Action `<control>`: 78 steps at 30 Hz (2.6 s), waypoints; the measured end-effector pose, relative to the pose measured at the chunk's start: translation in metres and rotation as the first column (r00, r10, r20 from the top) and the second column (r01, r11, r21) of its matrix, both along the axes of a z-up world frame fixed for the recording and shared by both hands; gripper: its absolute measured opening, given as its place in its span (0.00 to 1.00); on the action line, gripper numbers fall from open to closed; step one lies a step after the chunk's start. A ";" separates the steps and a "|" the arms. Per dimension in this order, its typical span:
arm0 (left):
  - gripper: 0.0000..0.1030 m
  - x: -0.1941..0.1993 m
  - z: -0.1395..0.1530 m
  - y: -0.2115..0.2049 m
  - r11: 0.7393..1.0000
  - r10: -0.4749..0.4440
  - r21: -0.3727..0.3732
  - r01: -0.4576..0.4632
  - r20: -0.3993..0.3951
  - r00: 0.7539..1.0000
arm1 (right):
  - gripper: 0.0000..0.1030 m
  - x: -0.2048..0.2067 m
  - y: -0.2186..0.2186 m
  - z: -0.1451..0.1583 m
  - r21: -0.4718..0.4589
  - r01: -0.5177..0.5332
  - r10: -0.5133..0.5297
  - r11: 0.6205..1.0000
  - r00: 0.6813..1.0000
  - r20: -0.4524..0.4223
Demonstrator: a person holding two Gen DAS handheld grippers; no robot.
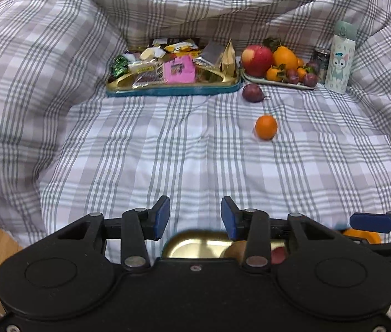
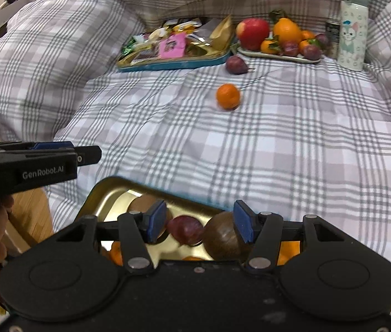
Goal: Organize fruits
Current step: 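Move both grippers from the gold tray toward the loose tangerine and plum, then grasp the loose tangerine with the right gripper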
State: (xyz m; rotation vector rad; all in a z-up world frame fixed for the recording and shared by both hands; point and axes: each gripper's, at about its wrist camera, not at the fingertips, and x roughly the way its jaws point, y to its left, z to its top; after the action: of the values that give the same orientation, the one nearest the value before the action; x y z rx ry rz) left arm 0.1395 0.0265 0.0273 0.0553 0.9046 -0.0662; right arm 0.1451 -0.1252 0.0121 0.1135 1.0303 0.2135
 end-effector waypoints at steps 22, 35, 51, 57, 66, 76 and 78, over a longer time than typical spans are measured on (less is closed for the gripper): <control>0.48 0.090 -0.023 -0.026 0.999 -0.033 0.026 0.034 -0.065 0.997 | 0.56 0.077 -0.028 -0.013 -0.001 0.103 -0.103 0.995 0.994 -0.022; 0.48 0.132 -0.049 -0.015 1.000 -0.006 0.015 0.007 -0.092 0.996 | 0.56 0.125 -0.030 -0.028 0.021 0.099 -0.100 0.995 0.994 0.038; 0.48 0.151 -0.078 0.002 1.000 0.020 -0.014 -0.022 -0.125 0.992 | 0.56 0.177 -0.004 -0.055 0.006 0.050 -0.050 0.999 0.994 0.100; 0.48 0.150 -0.082 0.006 1.000 0.019 -0.022 -0.022 -0.132 0.991 | 0.56 0.188 0.003 -0.066 -0.015 0.040 -0.038 0.999 0.994 0.102; 0.47 0.149 -0.079 0.007 0.997 0.005 -0.073 -0.015 -0.129 0.992 | 0.49 0.192 0.007 -0.075 -0.066 0.012 -0.004 0.998 0.992 0.129; 0.43 0.144 -0.071 0.001 0.998 -0.006 -0.070 -0.001 -0.096 0.995 | 0.40 0.193 0.002 -0.084 -0.058 -0.012 0.017 0.998 0.996 0.093; 0.43 0.144 -0.070 0.000 0.998 -0.008 -0.071 0.001 -0.099 0.995 | 0.39 0.193 0.001 -0.085 -0.048 -0.005 0.010 0.999 0.996 0.094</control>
State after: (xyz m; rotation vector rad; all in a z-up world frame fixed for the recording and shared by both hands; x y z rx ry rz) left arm 0.2834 0.0269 -0.0432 -0.0115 1.0005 -0.1061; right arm 0.3380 -0.1245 -0.0730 0.0560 0.9412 0.1993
